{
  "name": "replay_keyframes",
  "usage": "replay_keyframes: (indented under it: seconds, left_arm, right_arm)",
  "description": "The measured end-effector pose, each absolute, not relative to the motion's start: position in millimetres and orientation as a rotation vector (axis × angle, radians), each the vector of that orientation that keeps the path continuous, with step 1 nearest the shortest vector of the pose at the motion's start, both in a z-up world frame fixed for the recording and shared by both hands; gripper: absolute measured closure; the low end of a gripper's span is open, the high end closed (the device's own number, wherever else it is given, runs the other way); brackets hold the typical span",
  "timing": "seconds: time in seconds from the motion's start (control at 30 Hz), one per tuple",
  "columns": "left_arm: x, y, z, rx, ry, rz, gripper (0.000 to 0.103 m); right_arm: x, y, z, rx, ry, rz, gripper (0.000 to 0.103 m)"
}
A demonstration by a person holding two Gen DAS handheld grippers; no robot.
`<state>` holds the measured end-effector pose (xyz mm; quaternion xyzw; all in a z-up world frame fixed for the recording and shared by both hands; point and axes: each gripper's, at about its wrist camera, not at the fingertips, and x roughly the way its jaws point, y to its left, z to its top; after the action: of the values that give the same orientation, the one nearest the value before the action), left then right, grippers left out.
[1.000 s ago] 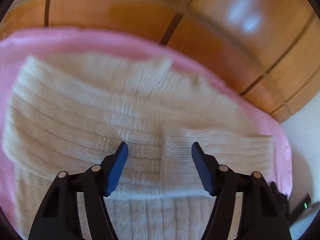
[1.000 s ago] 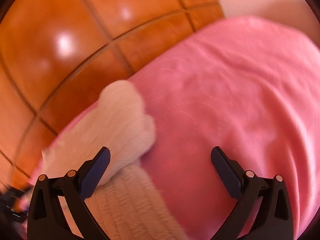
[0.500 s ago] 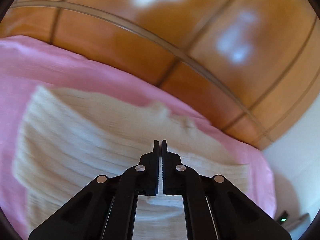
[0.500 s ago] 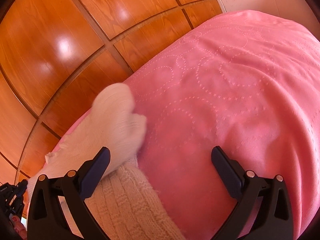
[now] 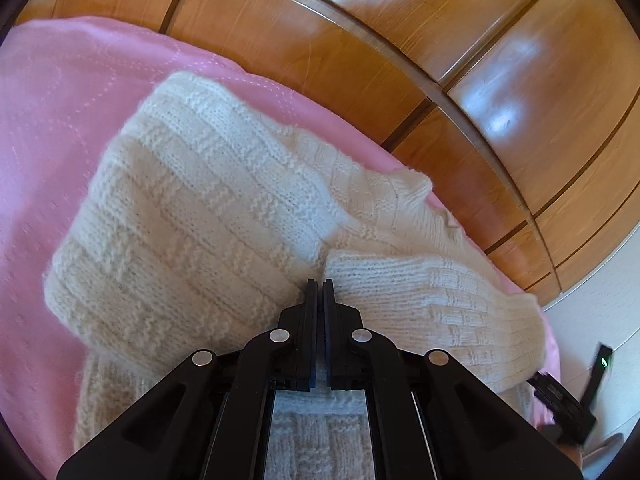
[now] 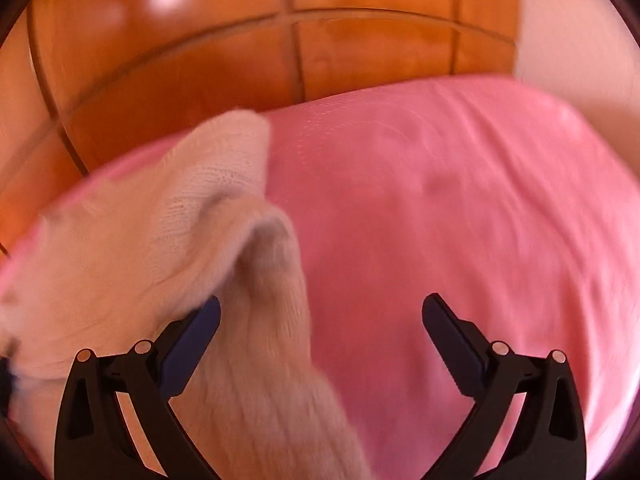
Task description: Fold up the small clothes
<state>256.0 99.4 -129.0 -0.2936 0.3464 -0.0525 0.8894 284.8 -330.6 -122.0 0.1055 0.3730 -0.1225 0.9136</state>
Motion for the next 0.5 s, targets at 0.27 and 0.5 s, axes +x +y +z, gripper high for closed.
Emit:
replay_keyframes:
  seconds: [0.27, 0.5]
  left_arm:
    - [256, 96, -129, -0.592, 0.719, -0.117, 0.102]
    - [260, 94, -130, -0.591, 0.726, -0.126, 0.102]
  right_arm:
    - [294, -365, -118, 0.313, 0.704, -0.457, 0.003]
    - [275, -390, -144, 0.483, 0.804, -0.448, 0.002]
